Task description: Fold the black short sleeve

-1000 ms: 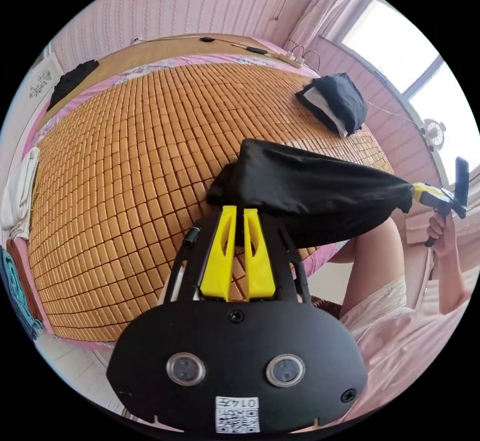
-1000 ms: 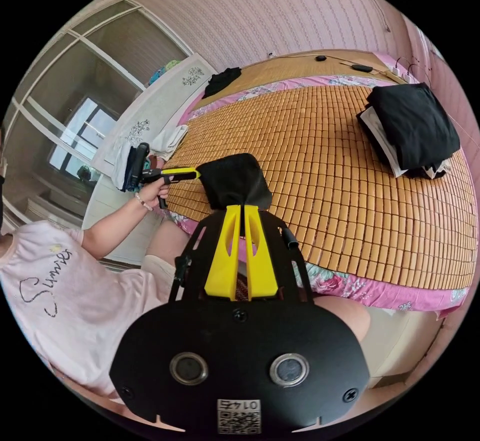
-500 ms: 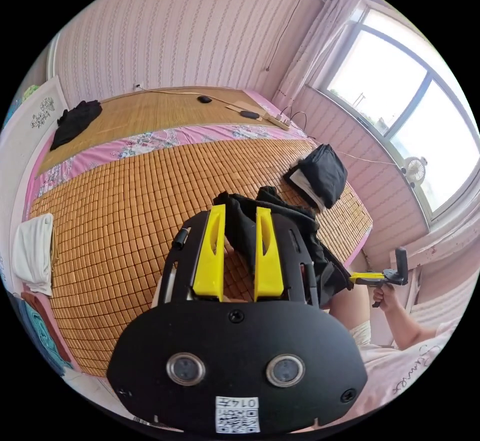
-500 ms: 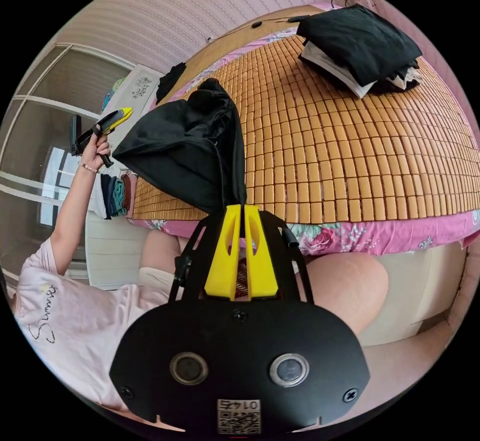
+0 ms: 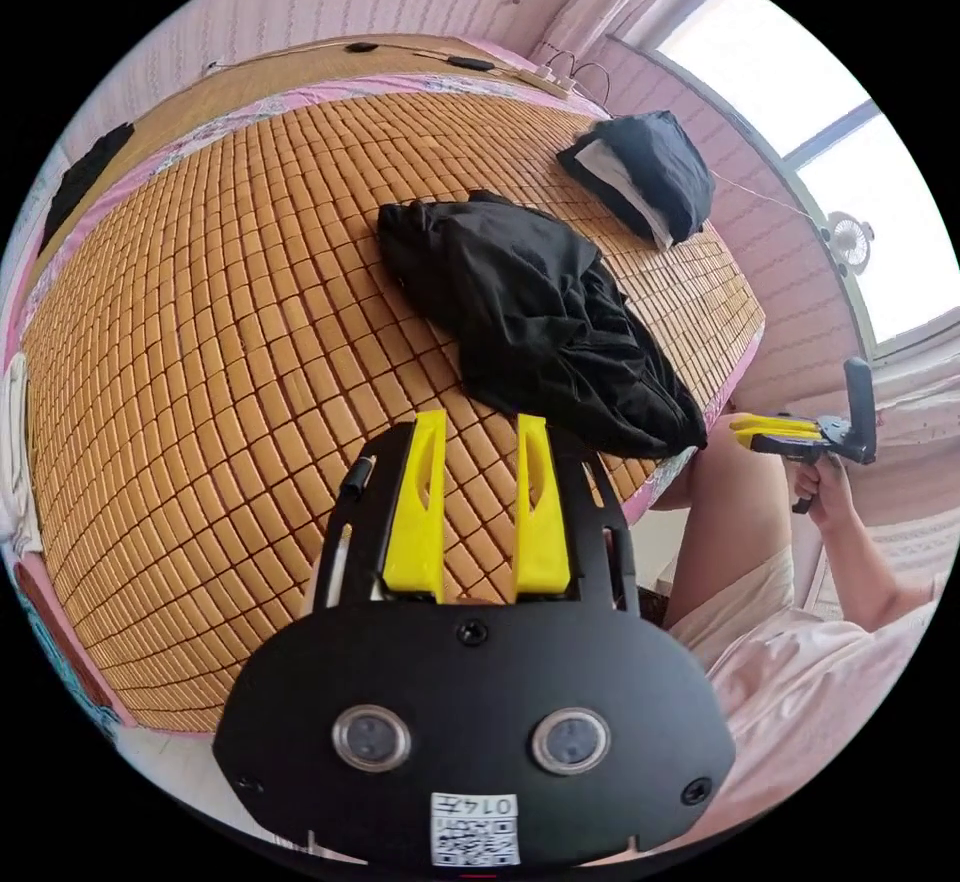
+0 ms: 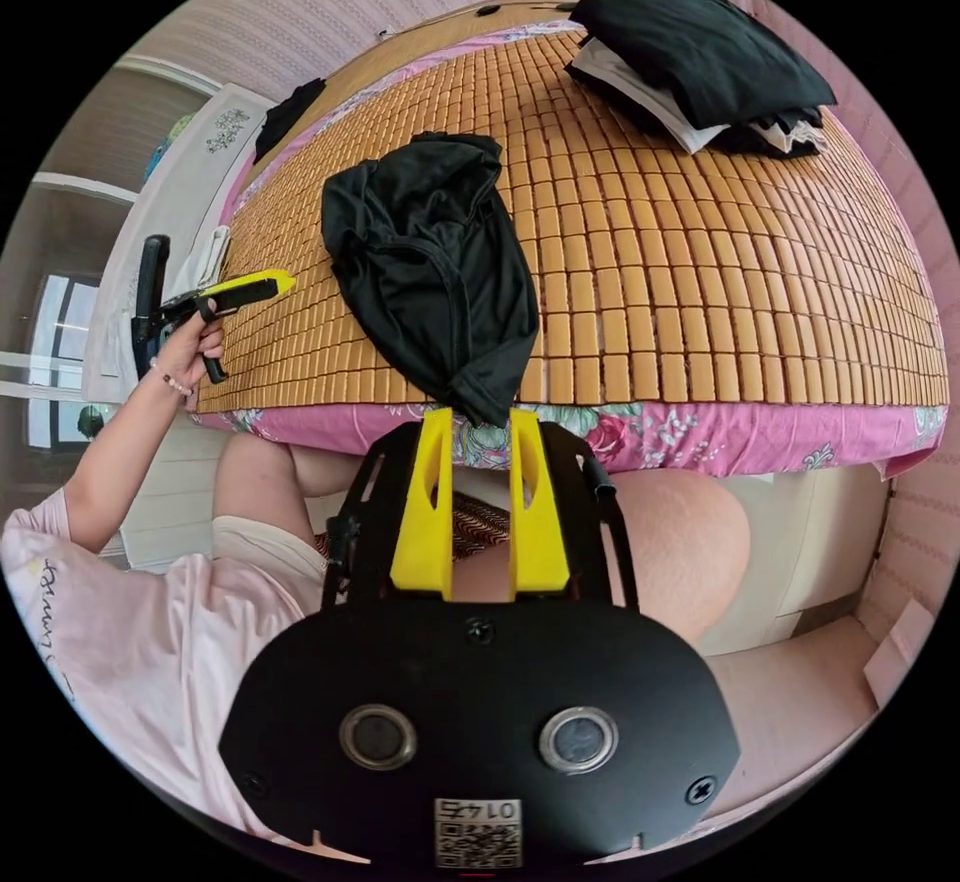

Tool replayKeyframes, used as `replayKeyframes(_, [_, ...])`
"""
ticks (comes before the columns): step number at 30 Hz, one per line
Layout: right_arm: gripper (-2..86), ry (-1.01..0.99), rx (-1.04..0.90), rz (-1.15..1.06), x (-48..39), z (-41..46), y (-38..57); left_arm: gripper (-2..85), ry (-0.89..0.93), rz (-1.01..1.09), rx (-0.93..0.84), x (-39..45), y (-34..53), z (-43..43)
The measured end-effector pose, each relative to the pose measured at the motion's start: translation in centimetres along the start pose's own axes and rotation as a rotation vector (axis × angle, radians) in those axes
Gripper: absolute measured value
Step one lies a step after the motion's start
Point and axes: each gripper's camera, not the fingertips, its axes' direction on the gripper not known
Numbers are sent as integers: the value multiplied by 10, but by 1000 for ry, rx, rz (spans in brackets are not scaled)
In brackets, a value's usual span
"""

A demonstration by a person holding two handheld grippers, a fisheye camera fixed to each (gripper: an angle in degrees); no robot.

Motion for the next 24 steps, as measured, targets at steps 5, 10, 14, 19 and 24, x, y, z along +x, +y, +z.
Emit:
replayKeyframes(5, [110,-17,-32,9,-2,0,-1,87,-83,103,-55,36,-34,34])
replayKeyframes(10, [111,-8,-26,30,3,-12,6,5,-112,37,-83,26,-26,39])
replayKeyframes(14, [105,-62,-14,29,8,-17,12,-7,-62,73,51,12,29,-32])
replayKeyframes(19, [106,-114,1,59,12,-20,17,-10,-30,10,83,-12,120,-83])
replayKeyframes(24, [125,-160,-6,162,14,-15,18,-10,-20,-92,60,-22,185,-86])
